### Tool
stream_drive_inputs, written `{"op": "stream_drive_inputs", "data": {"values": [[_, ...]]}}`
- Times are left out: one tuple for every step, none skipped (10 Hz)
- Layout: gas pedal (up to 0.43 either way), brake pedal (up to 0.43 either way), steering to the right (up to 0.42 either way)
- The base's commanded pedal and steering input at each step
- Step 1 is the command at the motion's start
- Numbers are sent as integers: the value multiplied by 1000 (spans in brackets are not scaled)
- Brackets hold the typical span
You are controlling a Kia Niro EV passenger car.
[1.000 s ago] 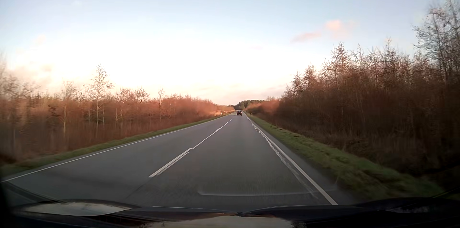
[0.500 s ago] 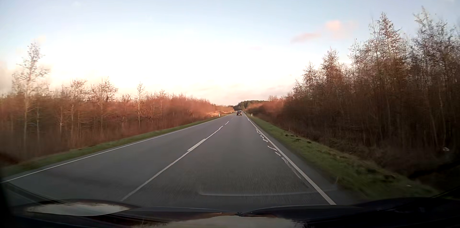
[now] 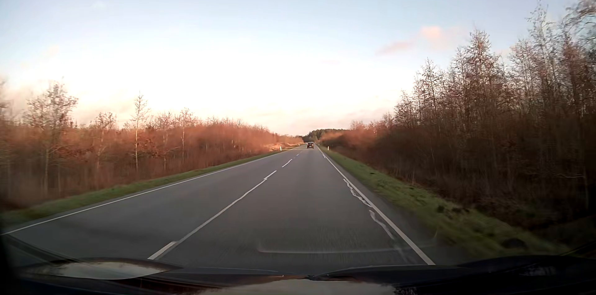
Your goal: Follow the waypoints while adhering to traffic rules and regulations
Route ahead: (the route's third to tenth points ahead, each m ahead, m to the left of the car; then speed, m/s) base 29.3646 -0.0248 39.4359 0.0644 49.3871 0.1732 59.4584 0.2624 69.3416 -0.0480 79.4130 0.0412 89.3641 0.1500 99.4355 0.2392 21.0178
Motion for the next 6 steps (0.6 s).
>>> {"op": "stream_drive_inputs", "data": {"values": [[177, 0, 1], [177, 0, 1], [177, 0, 1], [177, 0, 1], [177, 0, 1], [177, 0, 1]]}}
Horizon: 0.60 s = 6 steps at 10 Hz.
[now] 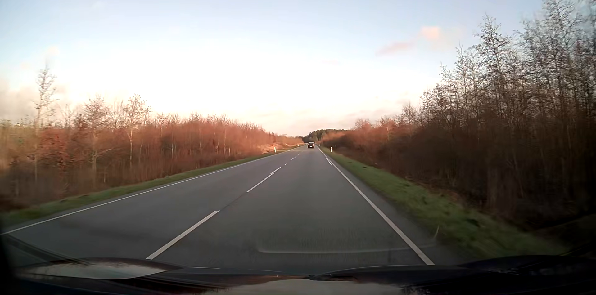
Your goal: Follow the waypoints while adhering to traffic rules and regulations
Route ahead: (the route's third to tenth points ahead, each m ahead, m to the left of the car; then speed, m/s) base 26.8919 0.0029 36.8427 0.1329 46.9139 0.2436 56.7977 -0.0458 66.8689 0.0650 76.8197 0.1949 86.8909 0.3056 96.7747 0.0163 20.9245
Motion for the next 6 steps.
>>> {"op": "stream_drive_inputs", "data": {"values": [[177, 0, 1], [177, 0, 1], [177, 0, 1], [177, 0, 1], [177, 0, 2], [177, 0, 3]]}}
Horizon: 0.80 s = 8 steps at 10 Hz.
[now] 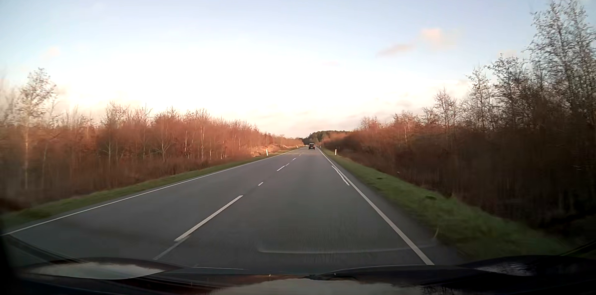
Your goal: Follow the waypoints while adhering to traffic rules and regulations
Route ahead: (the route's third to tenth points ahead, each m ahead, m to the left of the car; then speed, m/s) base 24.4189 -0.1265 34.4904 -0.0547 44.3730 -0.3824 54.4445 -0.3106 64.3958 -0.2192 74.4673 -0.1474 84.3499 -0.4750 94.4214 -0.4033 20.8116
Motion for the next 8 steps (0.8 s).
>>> {"op": "stream_drive_inputs", "data": {"values": [[177, 0, 3], [177, 0, 2], [177, 0, 2], [177, 0, 2], [177, 0, 2], [177, 0, 2], [177, 0, 2], [177, 0, 2]]}}
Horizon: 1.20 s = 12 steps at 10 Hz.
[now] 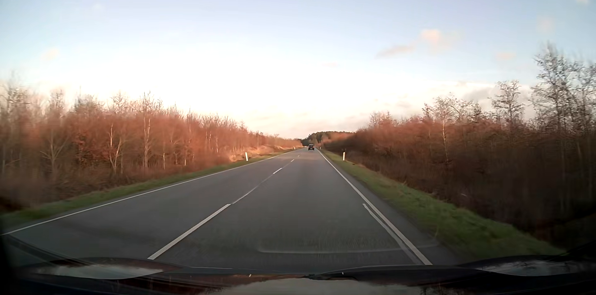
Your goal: Follow the waypoints while adhering to traffic rules and regulations
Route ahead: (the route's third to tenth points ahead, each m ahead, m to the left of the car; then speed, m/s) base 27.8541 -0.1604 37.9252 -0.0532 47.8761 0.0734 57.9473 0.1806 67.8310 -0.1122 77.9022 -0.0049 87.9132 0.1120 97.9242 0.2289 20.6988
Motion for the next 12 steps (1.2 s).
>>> {"op": "stream_drive_inputs", "data": {"values": [[177, 0, 2], [189, 0, 2], [197, 0, 2], [197, 0, 2], [197, 0, 2], [197, 0, 2], [197, 0, 2], [197, 0, 1], [197, 0, 1], [197, 0, 1], [197, 0, 1], [197, 0, 1]]}}
